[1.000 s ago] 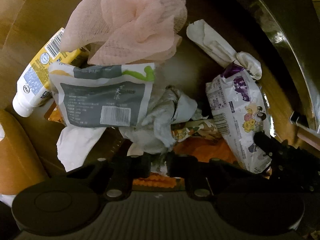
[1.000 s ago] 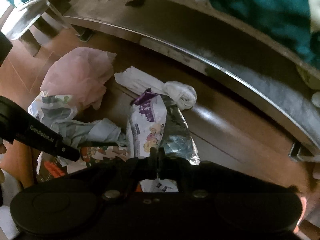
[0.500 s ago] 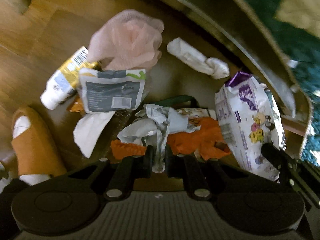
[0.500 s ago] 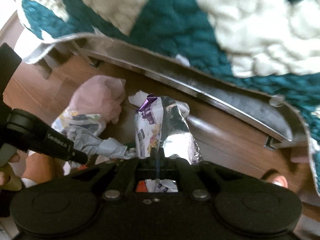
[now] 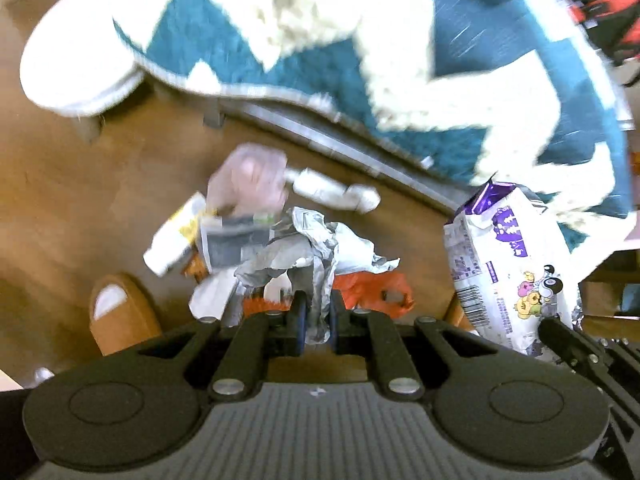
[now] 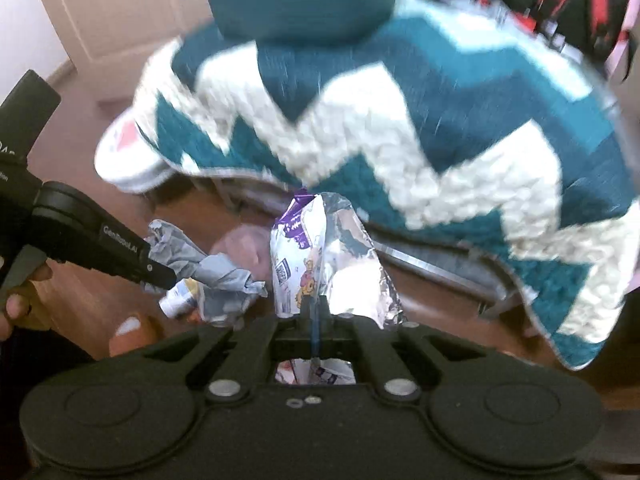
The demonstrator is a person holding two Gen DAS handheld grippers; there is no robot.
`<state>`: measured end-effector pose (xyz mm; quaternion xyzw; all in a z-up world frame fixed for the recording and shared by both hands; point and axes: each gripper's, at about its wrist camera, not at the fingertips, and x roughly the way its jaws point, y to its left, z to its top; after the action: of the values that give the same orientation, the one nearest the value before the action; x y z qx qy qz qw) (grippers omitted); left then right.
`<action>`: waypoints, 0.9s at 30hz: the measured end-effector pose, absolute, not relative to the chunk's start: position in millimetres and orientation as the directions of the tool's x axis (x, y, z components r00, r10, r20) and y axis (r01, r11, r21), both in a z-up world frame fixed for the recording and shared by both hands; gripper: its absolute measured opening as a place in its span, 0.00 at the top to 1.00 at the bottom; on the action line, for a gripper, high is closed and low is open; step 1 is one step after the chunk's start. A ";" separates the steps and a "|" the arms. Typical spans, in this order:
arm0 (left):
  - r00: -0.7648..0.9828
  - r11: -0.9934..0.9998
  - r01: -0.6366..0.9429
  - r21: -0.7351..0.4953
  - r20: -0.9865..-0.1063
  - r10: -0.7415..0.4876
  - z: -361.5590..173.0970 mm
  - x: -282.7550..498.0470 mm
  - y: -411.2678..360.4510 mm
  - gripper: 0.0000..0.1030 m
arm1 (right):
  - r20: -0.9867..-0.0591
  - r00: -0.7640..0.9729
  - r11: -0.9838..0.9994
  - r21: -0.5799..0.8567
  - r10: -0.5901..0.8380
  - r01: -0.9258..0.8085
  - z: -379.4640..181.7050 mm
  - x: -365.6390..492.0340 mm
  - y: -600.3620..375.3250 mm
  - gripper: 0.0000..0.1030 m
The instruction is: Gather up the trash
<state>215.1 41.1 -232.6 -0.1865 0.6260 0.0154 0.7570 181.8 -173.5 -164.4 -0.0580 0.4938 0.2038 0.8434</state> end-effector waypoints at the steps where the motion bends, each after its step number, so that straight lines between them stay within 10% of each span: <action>1: 0.248 0.929 -0.250 -0.272 -0.946 -0.210 -217.4 210.8 42.8 0.90 | -0.843 0.450 0.909 0.100 0.293 -0.404 -152.1 177.3 -175.7 1.00; 27: 0.734 0.953 -0.002 -0.302 -0.648 -0.204 82.3 216.1 51.1 0.94 | -0.437 0.837 0.900 -0.121 0.330 -0.418 100.0 172.0 -176.2 1.00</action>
<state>216.1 51.1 82.3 -0.1425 0.3608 -0.0549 0.9201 172.0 -176.2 100.0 -0.1061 0.2073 0.1962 0.9525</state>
